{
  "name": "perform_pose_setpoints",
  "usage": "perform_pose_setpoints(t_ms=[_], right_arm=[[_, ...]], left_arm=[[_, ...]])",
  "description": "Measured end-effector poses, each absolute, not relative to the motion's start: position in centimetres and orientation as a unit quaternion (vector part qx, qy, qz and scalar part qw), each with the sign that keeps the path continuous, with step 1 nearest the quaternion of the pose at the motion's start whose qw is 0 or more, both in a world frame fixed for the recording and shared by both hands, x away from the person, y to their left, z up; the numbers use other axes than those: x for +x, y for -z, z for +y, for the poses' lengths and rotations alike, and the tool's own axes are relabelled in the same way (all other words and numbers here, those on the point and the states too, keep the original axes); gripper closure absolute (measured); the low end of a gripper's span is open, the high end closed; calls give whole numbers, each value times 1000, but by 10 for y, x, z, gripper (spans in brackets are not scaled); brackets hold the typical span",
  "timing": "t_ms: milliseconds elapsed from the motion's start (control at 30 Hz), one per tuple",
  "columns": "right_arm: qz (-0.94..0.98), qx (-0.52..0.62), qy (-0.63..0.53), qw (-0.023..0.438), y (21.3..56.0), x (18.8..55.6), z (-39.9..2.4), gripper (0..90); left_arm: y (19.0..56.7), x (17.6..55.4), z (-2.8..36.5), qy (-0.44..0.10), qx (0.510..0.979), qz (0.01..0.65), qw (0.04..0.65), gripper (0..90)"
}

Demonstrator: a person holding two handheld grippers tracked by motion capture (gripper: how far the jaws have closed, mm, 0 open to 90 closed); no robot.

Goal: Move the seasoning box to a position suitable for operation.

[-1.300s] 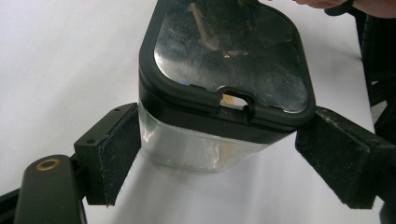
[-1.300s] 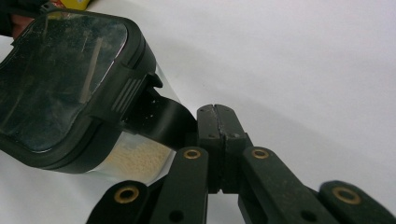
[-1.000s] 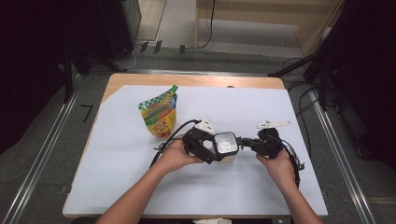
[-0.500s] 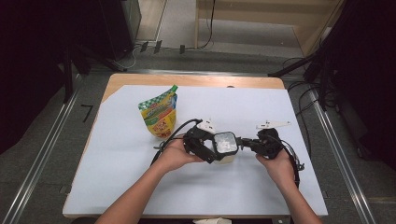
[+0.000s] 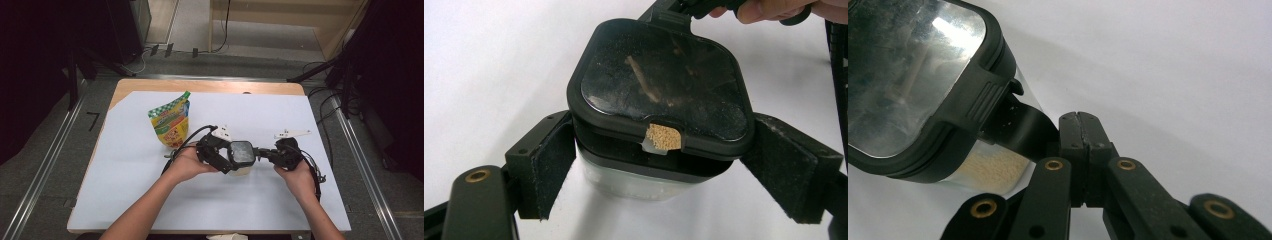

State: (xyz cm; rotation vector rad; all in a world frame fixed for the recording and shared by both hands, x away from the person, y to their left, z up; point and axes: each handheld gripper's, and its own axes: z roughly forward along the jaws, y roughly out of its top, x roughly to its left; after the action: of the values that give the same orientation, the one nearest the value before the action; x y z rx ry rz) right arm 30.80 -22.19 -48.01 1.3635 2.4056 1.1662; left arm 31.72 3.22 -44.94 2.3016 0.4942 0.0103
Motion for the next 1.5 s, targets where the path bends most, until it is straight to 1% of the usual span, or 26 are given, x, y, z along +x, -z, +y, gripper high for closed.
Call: perform_pose_setpoints(t_ms=[333,467,500,533,567,633,700,733,767,800,867,933,967,1000,1167,1500], right_arm=[[798,453,-391,68,479,308,-223,900],[799,452,-392,66,479,308,-223,900],[799,452,-392,67,479,308,-223,900],[799,452,-392,67,479,308,-223,900],[798,452,-392,67,479,308,-223,900],[799,451,-392,67,479,308,-223,900],[800,450,-391,68,478,308,-223,900],[800,450,-392,67,478,308,-223,900],[800,449,-392,68,478,308,-223,900],[800,449,-392,68,478,308,-223,900],[800,448,-392,68,478,308,-223,900],[801,448,-393,67,478,308,-223,900],[801,447,-393,66,478,308,-223,900],[800,448,-393,66,478,308,-223,900],[799,449,-395,64,479,308,-224,900],[797,452,-396,61,479,306,-224,900]], left_arm=[[440,315,29,-20,907,184,377,162],[434,312,26,-37,913,177,366,181],[432,311,26,-40,914,174,365,209],[430,312,27,-21,911,170,375,338],[426,311,27,4,902,173,395,388],[424,310,26,-2,905,169,390,387],[423,309,24,-1,908,165,385,418],[422,309,23,4,907,165,387,477],[422,309,23,10,906,163,391,505],[420,309,23,13,906,162,390,505],[415,308,20,18,907,156,392,576],[413,308,18,21,907,154,392,625],[410,308,17,22,907,150,393,625],[407,308,14,26,907,147,394,662],[401,311,7,39,908,149,389,703],[398,324,-13,77,901,145,400,726]])
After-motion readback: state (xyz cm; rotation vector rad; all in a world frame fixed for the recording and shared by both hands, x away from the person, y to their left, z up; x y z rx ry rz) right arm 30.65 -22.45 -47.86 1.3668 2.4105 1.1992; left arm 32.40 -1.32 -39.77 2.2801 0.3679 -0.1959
